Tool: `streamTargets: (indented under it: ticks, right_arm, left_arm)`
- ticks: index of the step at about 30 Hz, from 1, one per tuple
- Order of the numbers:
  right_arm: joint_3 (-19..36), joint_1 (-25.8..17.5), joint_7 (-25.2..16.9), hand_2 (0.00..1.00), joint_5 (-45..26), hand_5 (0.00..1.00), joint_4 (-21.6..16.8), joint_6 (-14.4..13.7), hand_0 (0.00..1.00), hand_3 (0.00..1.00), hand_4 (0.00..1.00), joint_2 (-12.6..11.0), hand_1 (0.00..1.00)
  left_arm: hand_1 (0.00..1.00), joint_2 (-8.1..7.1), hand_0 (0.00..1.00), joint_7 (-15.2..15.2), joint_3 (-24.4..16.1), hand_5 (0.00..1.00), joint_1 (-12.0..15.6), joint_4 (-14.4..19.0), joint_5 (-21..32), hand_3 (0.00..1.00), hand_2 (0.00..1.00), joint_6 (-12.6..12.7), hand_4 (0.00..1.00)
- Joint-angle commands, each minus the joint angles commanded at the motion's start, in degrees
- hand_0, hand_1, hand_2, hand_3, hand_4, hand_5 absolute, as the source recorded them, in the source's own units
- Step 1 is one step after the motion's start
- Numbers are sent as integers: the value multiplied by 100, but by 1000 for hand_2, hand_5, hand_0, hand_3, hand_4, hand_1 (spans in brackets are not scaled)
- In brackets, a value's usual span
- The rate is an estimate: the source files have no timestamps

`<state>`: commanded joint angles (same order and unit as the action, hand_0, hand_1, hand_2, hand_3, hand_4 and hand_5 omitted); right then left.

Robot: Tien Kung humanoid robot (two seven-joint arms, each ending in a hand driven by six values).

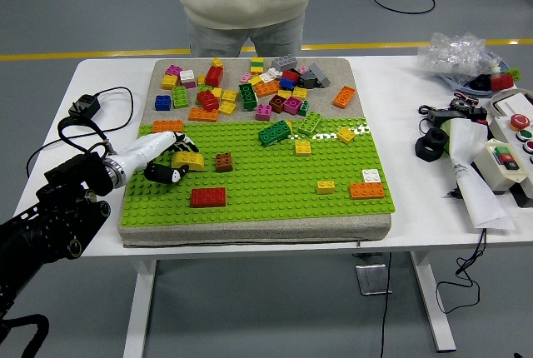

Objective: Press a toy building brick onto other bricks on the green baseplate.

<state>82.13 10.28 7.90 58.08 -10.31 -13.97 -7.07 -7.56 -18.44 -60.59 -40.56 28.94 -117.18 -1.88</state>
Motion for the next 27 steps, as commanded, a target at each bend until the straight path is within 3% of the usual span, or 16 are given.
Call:
streamTargets:
  ticks: [9,10,15,16,27]
  right_arm:
    - [8,-11,5,755,4,667,0,7,803,743,998,-1,731]
    - [5,-11,4,755,3,668,0,7,802,744,998,-1,731]
    - [2,-9,1,755,7,668,0,2,802,744,998,1,731]
    - [2,-10,1,755,6,668,0,1,802,744,998,1,731]
    - [11,-27,3,755,21,669,0,6,802,744,998,5,733]
  left_arm:
    - [631,-18,642,-45,-61,2,64,28,95,547,553,36,94]
    - [616,-18,626,-48,-59,2,66,27,98,548,551,41,40]
    - [616,-15,626,-67,-62,2,80,30,150,548,551,42,40]
    - [616,-18,634,-72,-72,2,85,37,173,555,556,37,2]
    - [612,-51,628,-118,-245,2,196,151,479,552,553,-29,2]
